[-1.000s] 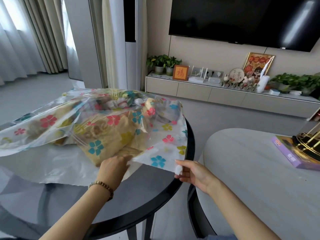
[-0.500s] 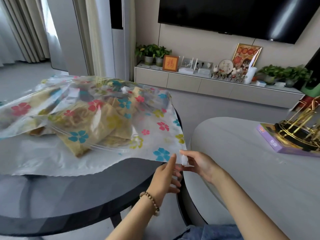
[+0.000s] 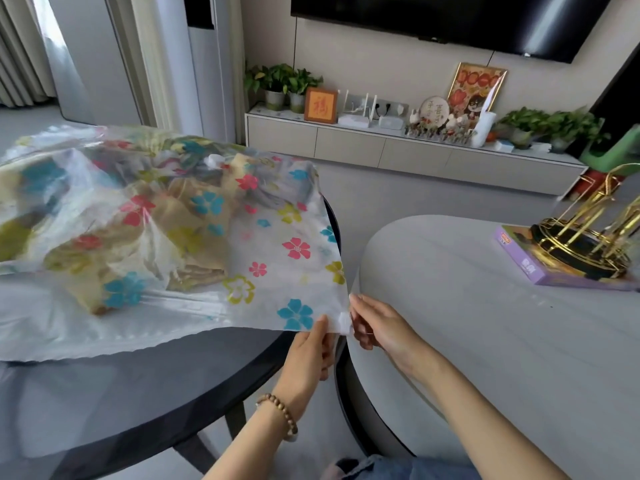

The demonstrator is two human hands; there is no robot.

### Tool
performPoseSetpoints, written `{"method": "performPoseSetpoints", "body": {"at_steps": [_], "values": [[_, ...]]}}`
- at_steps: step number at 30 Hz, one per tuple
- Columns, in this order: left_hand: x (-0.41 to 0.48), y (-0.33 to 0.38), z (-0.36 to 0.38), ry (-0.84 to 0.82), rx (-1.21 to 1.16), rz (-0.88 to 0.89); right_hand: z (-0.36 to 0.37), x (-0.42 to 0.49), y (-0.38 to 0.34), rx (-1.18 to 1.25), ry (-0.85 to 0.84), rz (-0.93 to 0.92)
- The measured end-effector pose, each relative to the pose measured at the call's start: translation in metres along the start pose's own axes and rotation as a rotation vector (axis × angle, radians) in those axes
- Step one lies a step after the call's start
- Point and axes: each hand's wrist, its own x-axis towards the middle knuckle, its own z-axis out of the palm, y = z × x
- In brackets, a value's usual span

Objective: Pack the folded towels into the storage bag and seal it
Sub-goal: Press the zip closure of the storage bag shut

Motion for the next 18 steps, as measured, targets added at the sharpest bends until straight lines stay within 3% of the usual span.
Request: {"method": "performPoseSetpoints", "body": {"at_steps": [4,9,18], "values": [[0.005,0.002,0.004,0.003,0.041,-0.003,0.004,0.007,0.003,0.032,-0.037,0.072],[0.008,0.006,0.01,0.0,0.149,0.044,0.008,0.013,0.0,0.054,-0.059,0.034],[0.007,0.007,0.027,0.099,-0.054,0.085,0.008,0.012,0.003,0.134,-0.069,-0.058]]}}
